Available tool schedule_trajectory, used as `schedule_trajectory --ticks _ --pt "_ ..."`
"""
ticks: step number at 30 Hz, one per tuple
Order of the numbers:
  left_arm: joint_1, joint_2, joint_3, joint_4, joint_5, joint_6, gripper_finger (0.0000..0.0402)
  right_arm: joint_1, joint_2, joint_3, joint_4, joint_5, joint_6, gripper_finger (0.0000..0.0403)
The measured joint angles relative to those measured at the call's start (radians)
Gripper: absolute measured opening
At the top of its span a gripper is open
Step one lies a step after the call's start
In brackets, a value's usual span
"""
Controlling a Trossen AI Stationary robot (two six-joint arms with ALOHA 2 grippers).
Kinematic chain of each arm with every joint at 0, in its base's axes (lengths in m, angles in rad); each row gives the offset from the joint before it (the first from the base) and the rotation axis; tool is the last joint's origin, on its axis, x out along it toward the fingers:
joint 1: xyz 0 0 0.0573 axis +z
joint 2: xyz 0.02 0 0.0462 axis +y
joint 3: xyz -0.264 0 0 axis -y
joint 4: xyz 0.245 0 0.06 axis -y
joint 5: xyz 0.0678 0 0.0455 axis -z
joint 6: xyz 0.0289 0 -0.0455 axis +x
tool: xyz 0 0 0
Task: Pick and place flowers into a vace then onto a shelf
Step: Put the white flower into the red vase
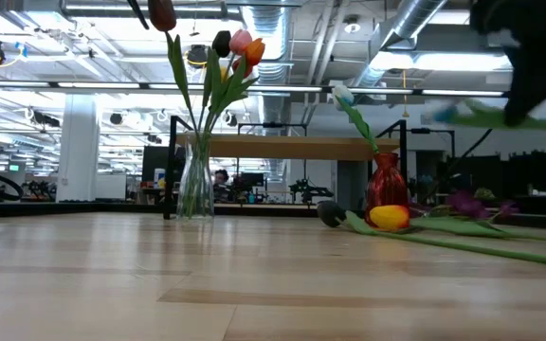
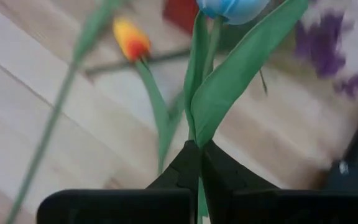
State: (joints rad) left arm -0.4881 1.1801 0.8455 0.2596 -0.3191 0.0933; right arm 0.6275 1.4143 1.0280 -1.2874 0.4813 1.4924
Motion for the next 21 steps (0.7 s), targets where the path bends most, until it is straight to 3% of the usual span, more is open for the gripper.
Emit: schedule_trajectory --ticks 6,12,16,21 --pt "0.0 0.0 0.0 0.001 0.0 -0.012 0.0135 0.043 0.0 0.078 0.057 0.296 -0.095 0.0" --pt "0.0 0.0 0.0 0.026 0.0 -0.017 0.0135 0.087 -0.011 0.14 0.209 0.703 -0.335 0.0" --pt "0.0 0.0 0.0 0.03 0.018 -0.017 0.0135 0.121 -0.047 0.144 0.196 0.937 -0.399 0.0" --pt "0.0 0.0 0.0 0.03 0.019 -0.017 0.0135 0.182 -0.129 0.142 -0.006 1.038 -0.281 0.0"
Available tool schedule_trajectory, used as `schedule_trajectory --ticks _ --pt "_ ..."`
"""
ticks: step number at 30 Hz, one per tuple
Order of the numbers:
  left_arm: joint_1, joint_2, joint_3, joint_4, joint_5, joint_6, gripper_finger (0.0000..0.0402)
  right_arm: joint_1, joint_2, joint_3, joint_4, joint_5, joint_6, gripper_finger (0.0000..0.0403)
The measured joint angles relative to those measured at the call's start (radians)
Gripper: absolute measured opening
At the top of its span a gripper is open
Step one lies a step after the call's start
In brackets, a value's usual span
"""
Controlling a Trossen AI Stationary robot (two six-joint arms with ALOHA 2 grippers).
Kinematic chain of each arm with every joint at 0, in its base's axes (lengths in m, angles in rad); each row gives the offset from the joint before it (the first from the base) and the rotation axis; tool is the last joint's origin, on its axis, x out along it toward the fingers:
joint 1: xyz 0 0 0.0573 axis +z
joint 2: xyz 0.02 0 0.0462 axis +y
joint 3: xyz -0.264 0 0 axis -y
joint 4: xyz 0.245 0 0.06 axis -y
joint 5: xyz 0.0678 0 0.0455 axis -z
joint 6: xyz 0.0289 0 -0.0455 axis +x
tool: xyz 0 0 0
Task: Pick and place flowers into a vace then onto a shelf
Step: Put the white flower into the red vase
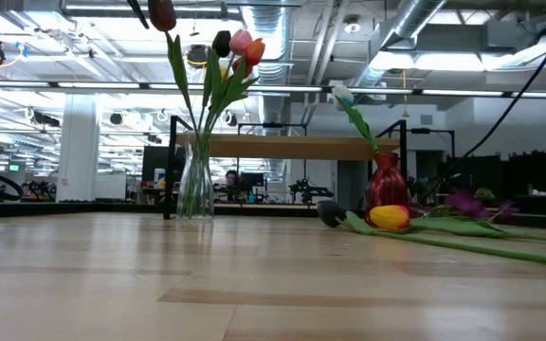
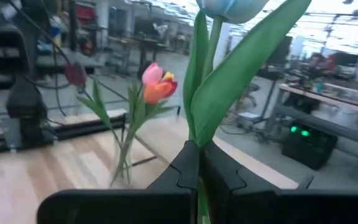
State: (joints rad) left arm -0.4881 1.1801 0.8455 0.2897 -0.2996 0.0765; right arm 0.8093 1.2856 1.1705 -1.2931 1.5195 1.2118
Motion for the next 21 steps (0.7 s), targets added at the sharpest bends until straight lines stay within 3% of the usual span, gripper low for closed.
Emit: schedule_trajectory --ticks 5,9,12,15,18,21 --pt "0.0 0.0 0.0 0.008 0.0 0.001 0.0135 0.102 -0.1 -0.052 -0.039 -0.076 0.015 0.0" --pt "0.0 0.0 0.0 0.01 0.0 0.002 0.0135 0.166 -0.177 -0.11 0.055 -0.289 -0.046 0.0" --pt "0.001 0.0 0.0 0.009 0.0 0.002 0.0135 0.179 -0.229 -0.195 0.329 -0.467 -0.256 0.0" --pt "0.001 0.0 0.0 0.009 0.0 0.002 0.0135 0.159 -0.257 -0.318 0.739 -0.621 -0.595 0.0" --pt "0.001 0.0 0.0 0.009 0.0 0.001 0.0135 0.098 -0.269 -0.44 1.145 -0.736 -0.932 0.0" --pt "0.001 0.0 0.0 0.014 0.0 -0.008 0.0135 -0.003 -0.274 -0.539 1.422 -0.88 -1.184 0.0"
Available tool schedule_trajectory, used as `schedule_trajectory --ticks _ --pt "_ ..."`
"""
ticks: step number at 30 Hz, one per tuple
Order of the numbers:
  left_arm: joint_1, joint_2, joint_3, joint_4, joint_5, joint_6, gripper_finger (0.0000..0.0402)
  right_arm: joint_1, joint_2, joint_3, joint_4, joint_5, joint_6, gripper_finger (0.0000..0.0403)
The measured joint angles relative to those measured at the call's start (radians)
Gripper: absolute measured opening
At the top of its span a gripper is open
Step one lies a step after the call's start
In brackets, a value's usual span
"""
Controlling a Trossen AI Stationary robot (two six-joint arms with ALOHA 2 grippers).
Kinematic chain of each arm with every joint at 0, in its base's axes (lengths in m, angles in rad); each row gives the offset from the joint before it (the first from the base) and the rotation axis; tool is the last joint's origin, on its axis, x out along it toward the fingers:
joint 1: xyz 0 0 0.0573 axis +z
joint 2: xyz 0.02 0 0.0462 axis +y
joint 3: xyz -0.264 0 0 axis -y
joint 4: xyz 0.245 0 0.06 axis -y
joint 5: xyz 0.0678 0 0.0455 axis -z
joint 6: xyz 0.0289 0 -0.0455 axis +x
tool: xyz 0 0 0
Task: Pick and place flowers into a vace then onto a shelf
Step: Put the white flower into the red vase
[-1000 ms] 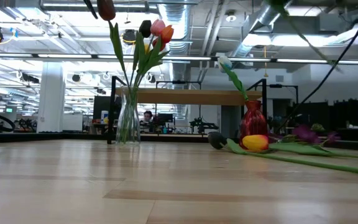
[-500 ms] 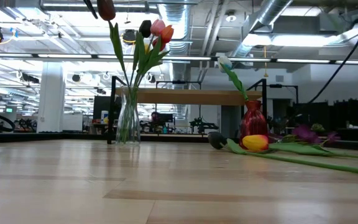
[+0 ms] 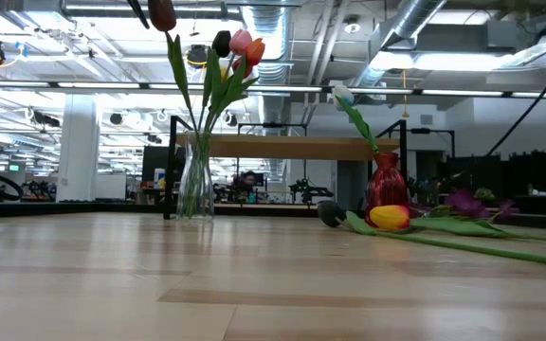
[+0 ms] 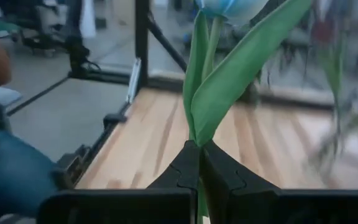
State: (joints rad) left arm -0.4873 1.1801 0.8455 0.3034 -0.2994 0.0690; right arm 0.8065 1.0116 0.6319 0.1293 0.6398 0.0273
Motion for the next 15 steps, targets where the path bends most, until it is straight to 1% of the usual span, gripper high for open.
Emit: schedule_trajectory --ticks 2,4,7,10,13,15 --pt "0.0 0.0 0.0 0.003 0.0 -0.009 0.0135 -0.086 0.0 -0.043 0.131 -0.096 -0.142 0.0" --pt "0.0 0.0 0.0 0.002 -0.001 -0.02 0.0135 -0.174 -0.003 -0.064 0.221 -0.204 -0.262 0.0" --pt "0.0 0.0 0.0 0.002 -0.001 -0.027 0.0135 -0.294 -0.045 -0.078 0.281 -0.38 -0.392 0.0" --pt "0.0 0.0 0.0 0.002 -0.001 -0.027 0.0135 -0.407 -0.118 -0.089 0.267 -0.506 -0.446 0.0" --pt "0.0 0.0 0.0 0.002 -0.002 -0.027 0.0135 -0.525 -0.208 -0.107 0.234 -0.624 -0.454 0.0" --pt "0.0 0.0 0.0 0.002 -0.002 -0.027 0.0135 -0.601 -0.274 -0.125 0.208 -0.679 -0.443 0.0"
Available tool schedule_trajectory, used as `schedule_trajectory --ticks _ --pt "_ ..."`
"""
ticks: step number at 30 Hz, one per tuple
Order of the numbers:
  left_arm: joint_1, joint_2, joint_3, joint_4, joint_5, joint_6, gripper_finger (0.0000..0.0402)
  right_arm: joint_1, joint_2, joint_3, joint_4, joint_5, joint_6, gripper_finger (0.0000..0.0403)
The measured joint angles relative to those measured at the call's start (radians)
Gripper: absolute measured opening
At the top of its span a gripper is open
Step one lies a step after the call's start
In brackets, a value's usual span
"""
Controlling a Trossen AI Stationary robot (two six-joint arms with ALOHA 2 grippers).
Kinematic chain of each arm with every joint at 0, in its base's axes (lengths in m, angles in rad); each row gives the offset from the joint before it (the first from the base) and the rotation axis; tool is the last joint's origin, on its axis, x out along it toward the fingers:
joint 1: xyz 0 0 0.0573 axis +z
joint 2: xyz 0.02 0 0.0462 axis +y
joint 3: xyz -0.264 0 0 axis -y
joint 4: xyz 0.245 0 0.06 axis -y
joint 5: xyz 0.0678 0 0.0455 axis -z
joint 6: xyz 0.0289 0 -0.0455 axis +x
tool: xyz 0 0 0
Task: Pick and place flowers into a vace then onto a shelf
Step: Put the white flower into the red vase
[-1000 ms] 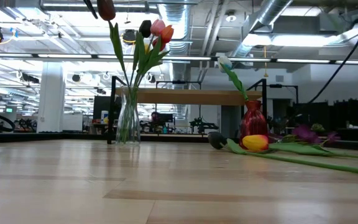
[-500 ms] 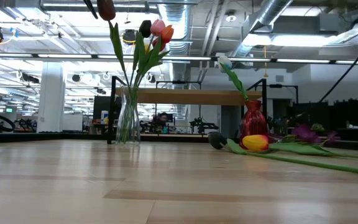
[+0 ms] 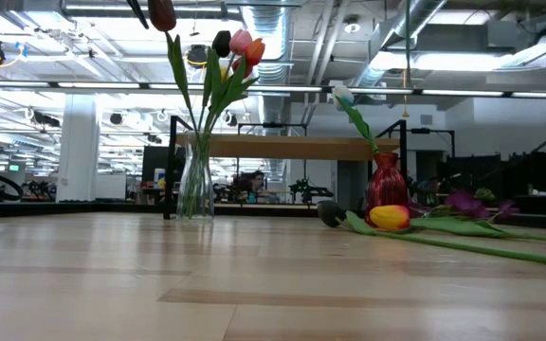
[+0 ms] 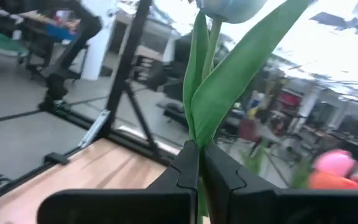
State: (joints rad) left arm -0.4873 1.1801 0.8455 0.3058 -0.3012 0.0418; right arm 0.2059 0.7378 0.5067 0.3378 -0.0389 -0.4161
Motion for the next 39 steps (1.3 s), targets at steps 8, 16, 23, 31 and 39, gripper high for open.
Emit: schedule_trajectory --ticks 8,16,23,31,39 --pt "0.0 0.0 0.0 -0.001 -0.001 0.0 0.0135 -0.255 -0.167 -0.117 0.052 -0.193 0.055 0.0" --pt "0.0 0.0 0.0 -0.002 -0.001 -0.001 0.0135 -0.46 -0.165 -0.228 0.227 -0.333 0.156 0.0" --pt "0.0 0.0 0.0 -0.005 -0.002 -0.001 0.0135 -0.577 -0.12 -0.288 0.363 -0.383 0.226 0.0" --pt "0.0 0.0 0.0 -0.011 -0.002 -0.001 0.0135 -0.64 -0.008 -0.332 0.53 -0.386 0.279 0.0" --pt "0.0 0.0 0.0 -0.014 -0.002 -0.001 0.0135 -0.672 0.127 -0.335 0.63 -0.387 0.306 0.0"
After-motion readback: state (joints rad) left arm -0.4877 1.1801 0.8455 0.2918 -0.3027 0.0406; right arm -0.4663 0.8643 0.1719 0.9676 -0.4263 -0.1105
